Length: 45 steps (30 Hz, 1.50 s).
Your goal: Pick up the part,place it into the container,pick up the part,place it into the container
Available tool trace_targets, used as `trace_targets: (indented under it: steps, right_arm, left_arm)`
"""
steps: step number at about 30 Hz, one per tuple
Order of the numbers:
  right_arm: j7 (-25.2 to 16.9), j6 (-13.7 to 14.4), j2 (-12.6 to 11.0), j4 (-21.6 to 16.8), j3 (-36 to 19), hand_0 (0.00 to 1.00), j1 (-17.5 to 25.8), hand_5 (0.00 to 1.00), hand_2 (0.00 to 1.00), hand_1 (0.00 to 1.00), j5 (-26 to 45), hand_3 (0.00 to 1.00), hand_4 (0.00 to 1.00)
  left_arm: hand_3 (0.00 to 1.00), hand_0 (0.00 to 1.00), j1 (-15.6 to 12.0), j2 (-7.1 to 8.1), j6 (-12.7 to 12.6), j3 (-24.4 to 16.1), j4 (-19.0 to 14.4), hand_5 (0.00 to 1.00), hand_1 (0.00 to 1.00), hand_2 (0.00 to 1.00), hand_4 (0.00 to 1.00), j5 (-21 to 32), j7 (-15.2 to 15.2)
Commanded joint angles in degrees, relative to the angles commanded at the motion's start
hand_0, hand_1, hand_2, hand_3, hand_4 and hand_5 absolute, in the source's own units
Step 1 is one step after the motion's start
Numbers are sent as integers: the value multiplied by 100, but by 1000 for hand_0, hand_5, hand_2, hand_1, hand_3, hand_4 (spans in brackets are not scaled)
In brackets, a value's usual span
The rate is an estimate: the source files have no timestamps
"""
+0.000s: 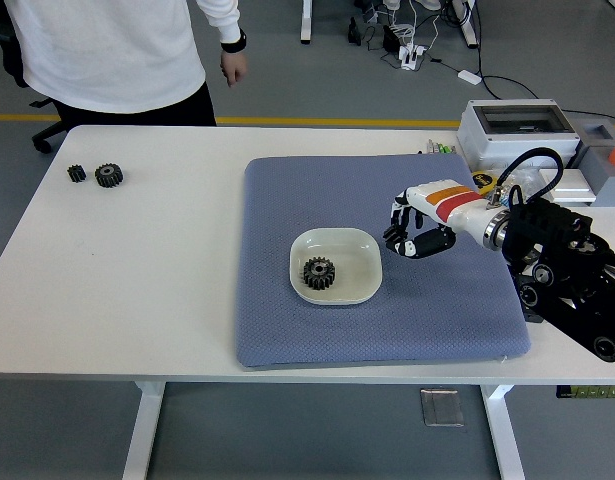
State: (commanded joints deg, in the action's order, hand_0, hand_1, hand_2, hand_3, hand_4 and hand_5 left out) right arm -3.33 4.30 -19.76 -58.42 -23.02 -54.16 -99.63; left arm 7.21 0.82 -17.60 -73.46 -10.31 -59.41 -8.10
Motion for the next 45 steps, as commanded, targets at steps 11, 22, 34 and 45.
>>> trace_targets:
  steps: [11, 22, 34, 45]
  right_arm:
    - [106, -188, 524, 128, 566, 196, -253, 344, 506, 415, -37, 509, 693]
    - [104, -310, 685, 309, 646, 184, -339, 342, 558, 417, -15, 549, 785]
    - [109, -374, 724, 432, 685, 181, -360, 392, 683, 418, -31, 745, 939]
    - [98, -316, 663, 412, 599, 177, -304, 395, 687, 416, -53, 760, 946]
  left_arm:
    - [558, 607, 36, 28, -17, 11, 0, 569, 568, 646, 645, -12, -5]
    - [558, 605, 80, 59, -25, 71, 0, 568, 562, 646, 646, -13, -23]
    - [559, 601, 91, 64, -29, 58, 0, 567, 559, 647, 646, -28, -25]
    - [559, 600, 49, 58, -25, 33, 0, 568, 559, 647, 647, -70, -43]
